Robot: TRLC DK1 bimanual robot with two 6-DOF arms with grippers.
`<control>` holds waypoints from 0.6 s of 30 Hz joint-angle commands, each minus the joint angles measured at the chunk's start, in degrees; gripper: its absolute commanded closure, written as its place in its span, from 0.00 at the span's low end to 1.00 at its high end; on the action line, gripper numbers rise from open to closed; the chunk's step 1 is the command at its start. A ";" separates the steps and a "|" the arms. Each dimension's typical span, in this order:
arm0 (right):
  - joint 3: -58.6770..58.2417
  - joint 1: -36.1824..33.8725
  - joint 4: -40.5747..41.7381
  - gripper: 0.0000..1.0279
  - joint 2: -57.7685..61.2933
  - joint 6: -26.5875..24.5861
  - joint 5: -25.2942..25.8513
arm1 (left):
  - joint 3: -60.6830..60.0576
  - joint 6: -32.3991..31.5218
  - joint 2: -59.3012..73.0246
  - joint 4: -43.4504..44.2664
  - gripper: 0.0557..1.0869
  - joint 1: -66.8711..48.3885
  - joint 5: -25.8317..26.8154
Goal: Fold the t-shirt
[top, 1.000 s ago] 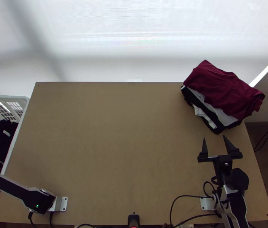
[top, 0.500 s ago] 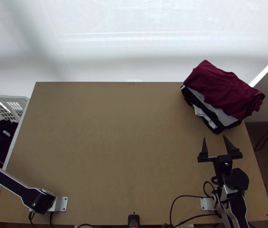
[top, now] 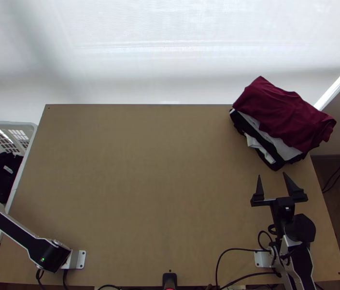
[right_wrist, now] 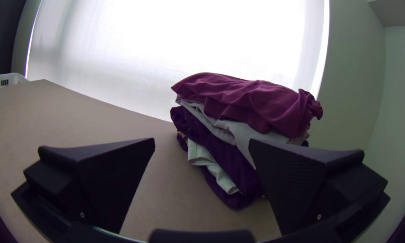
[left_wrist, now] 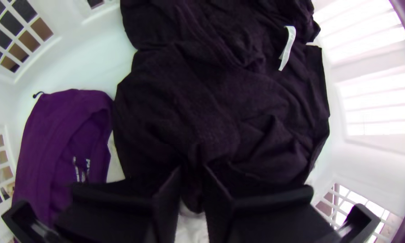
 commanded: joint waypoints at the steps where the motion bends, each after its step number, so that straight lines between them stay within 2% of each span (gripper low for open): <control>1: -0.42 -0.32 -0.93 0.04 -0.38 0.22 -0.06 | 1.77 2.27 0.72 1.74 0.96 1.04 -0.82; 4: -0.42 -0.32 -0.93 0.04 -0.38 0.22 -0.06 | 1.77 2.18 -3.15 -0.81 0.96 1.22 1.38; 7: -0.42 -0.32 -0.93 0.04 -0.38 0.22 -0.06 | 1.51 2.27 -9.92 -3.53 0.96 0.51 1.38; 10: -0.42 -0.32 -0.93 0.04 -0.38 0.22 -0.06 | 0.71 1.74 -18.62 -3.97 0.96 -0.19 2.17; 15: -0.42 -0.32 -0.93 0.04 -0.38 0.22 -0.06 | 0.63 0.16 -31.80 -3.97 0.96 -1.51 7.09; 18: -0.42 -0.32 -0.93 0.04 -0.38 0.22 -0.06 | 0.63 0.07 -38.75 -3.89 0.96 -3.00 7.18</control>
